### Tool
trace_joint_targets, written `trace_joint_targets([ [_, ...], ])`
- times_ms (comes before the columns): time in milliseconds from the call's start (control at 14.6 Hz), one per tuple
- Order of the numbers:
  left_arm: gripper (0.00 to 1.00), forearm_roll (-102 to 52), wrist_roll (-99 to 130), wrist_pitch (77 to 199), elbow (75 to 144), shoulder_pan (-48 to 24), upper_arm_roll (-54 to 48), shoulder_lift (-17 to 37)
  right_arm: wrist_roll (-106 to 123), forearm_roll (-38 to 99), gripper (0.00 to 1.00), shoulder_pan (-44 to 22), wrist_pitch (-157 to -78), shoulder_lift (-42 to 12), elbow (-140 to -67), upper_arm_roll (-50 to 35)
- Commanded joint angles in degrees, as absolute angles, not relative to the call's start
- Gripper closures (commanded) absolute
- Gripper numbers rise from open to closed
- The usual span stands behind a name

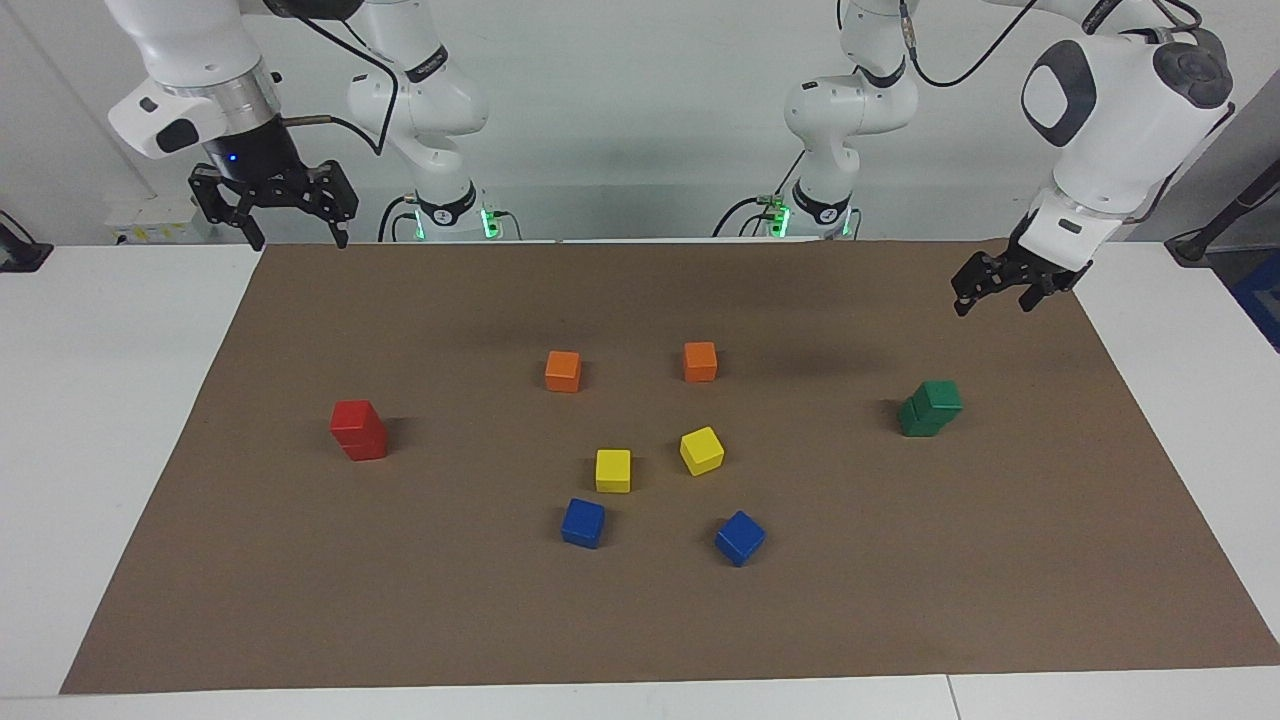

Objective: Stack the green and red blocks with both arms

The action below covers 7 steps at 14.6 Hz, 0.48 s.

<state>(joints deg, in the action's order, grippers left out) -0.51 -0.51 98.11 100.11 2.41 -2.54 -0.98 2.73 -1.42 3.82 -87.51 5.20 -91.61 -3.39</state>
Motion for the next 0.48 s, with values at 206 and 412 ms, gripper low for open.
trace_joint_targets([
  [206,0.00,1.40,-0.62,96.59,97.21,2.20,-4.04,-1.58,2.11,-0.53,0.00,4.13,-85.87,4.22,-90.09,-2.37],
  [412,0.00,2.11,-0.62,95.81,95.71,2.64,-6.33,-1.32,1.93,-0.53,0.00,4.39,-86.48,3.69,-90.09,-2.37],
])
